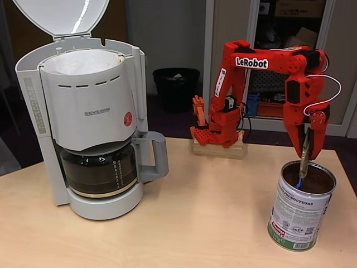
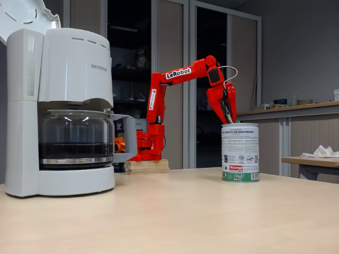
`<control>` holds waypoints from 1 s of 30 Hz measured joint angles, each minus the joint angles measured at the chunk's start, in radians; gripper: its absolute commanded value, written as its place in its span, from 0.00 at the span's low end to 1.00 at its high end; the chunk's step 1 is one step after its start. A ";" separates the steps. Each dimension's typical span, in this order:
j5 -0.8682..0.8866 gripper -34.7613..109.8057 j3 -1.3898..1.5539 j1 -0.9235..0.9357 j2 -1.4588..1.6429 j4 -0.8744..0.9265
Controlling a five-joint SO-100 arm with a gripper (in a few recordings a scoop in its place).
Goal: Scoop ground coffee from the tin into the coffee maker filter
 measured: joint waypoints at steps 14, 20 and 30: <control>0.066 0.24 -0.127 -0.058 -0.044 0.091; 0.086 0.24 -0.172 -0.066 -0.046 0.152; 0.103 0.24 -0.333 -0.078 -0.097 0.250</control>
